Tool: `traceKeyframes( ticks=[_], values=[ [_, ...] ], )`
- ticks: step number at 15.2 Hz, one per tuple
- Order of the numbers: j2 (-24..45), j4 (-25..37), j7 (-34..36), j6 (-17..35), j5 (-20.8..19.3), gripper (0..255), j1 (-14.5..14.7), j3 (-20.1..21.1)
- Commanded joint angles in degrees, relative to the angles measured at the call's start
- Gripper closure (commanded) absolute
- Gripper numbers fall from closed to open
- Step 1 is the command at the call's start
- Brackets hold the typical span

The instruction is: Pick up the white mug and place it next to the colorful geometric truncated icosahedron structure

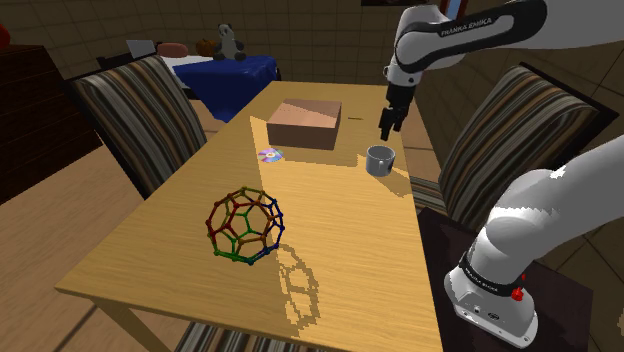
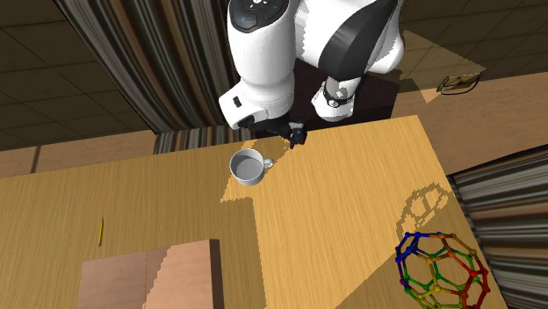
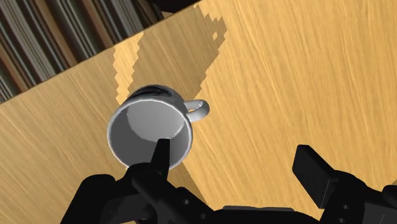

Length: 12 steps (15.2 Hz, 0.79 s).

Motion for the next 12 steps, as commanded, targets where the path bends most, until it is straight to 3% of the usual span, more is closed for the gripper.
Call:
traceKeyframes(
  ticks=[1,12],
  values=[
    [3.2,0.5,-2.1,2.3,-0.5,0,-0.3,-1.5],
    [25.5,8.7,-14.9,13.6,1.9,0,-2.2,-8.7]
  ],
)
